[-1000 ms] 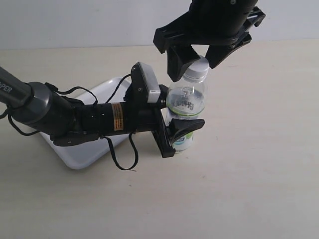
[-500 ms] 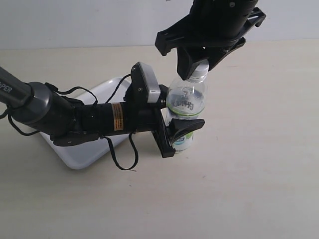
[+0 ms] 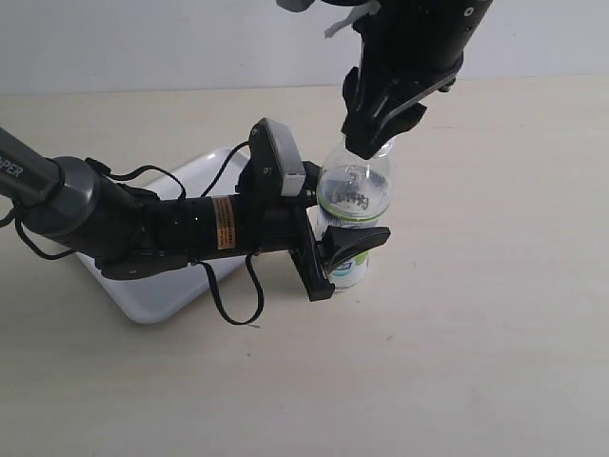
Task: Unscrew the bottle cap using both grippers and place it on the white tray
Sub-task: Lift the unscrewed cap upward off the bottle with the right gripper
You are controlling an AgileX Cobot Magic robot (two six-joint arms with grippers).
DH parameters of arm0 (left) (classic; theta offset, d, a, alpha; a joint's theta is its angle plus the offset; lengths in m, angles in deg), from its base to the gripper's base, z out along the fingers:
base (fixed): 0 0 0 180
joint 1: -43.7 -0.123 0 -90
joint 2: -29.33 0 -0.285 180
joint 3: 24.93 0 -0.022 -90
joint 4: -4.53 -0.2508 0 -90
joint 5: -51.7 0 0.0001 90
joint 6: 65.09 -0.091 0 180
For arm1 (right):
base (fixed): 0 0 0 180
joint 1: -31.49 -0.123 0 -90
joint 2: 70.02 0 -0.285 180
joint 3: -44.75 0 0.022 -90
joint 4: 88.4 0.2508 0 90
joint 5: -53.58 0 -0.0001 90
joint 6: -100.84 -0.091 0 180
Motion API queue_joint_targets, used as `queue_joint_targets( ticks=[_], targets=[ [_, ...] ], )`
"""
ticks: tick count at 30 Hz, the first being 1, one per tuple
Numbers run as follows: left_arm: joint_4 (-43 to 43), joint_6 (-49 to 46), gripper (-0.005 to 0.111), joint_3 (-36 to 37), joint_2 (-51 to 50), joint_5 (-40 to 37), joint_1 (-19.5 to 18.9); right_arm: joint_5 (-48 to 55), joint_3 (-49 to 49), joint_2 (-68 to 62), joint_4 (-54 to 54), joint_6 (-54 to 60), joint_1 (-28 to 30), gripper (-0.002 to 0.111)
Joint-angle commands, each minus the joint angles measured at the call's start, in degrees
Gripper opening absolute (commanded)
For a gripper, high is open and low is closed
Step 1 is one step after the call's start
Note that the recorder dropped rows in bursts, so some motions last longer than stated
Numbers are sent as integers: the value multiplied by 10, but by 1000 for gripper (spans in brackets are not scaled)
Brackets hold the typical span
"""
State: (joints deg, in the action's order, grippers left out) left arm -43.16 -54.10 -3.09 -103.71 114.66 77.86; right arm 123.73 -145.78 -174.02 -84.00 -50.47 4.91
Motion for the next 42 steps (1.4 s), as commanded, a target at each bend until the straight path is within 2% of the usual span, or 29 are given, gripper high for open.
queue_joint_targets(
  ticks=[1,12,22,31,36,42],
  targets=[
    [5,0,39,-1,10,19,1,-2,0,-1,-5,105,-1,0],
    [5,3,39,-1,10,19,1,-2,0,0,-3,420,-1,0],
    [5,3,39,-1,10,19,1,-11,-2,20,-1,553,-1,0],
    [5,14,39,-1,10,19,1,-14,-11,110,26,612,-1,0],
    [6,47,39,-1,10,19,1,-52,-47,141,-25,550,13,0],
    [23,78,39,-1,10,19,1,-95,-74,116,-32,472,79,0]
  ],
)
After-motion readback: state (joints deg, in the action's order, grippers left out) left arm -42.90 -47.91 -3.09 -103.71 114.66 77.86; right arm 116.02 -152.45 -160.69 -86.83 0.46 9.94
